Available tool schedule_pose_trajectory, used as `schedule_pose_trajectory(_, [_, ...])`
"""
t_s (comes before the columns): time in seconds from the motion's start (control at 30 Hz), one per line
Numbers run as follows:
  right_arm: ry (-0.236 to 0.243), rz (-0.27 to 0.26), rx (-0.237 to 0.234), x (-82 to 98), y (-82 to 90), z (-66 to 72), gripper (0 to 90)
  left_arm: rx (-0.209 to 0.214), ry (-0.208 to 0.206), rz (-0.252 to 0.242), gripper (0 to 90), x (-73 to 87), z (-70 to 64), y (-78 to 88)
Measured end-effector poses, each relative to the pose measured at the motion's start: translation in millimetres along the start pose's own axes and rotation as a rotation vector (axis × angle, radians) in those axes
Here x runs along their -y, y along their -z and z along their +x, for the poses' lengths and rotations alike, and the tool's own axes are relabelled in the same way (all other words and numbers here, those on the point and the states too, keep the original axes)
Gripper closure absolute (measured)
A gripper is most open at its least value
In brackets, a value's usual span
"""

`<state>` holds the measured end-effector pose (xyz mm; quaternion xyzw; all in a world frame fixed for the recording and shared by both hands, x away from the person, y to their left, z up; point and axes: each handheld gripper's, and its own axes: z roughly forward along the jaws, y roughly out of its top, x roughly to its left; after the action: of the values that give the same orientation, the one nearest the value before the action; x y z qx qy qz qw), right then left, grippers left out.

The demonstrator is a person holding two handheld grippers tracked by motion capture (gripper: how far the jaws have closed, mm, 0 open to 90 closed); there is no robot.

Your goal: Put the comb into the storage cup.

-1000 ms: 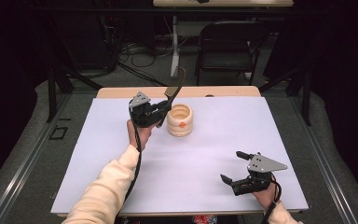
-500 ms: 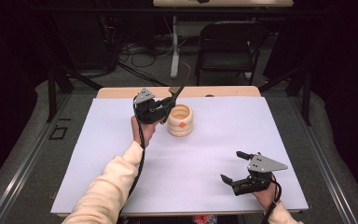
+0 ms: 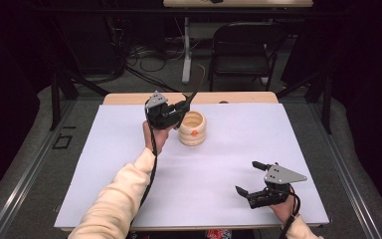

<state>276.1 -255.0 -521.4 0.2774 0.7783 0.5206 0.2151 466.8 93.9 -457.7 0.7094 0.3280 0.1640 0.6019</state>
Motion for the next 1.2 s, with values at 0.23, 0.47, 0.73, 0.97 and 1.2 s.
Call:
schedule_pose_trajectory(0.23, [-0.002,0.000,0.001,0.0,0.3,0.0,0.4,0.007,-0.005,-0.009,72.0,-3.2,-1.9,-5.5])
schedule_pose_trajectory(0.47, [0.001,-0.002,0.002,0.0,0.5,-0.3,0.4,0.006,-0.010,-0.023,72.0,-4.4,-3.4,-10.1])
schedule_pose_trajectory(0.73, [0.001,-0.003,0.002,0.1,0.5,-0.4,0.4,0.009,-0.006,-0.039,72.0,-4.5,-2.9,-14.1])
schedule_pose_trajectory(0.97, [0.002,-0.002,0.002,0.1,0.5,-0.4,0.4,0.009,-0.015,-0.044,72.0,-5.1,-3.4,-18.4])
schedule_pose_trajectory(1.2, [0.003,-0.002,0.003,0.1,0.5,-0.6,0.4,0.007,-0.017,-0.052,72.0,-7.1,-4.4,-22.1])
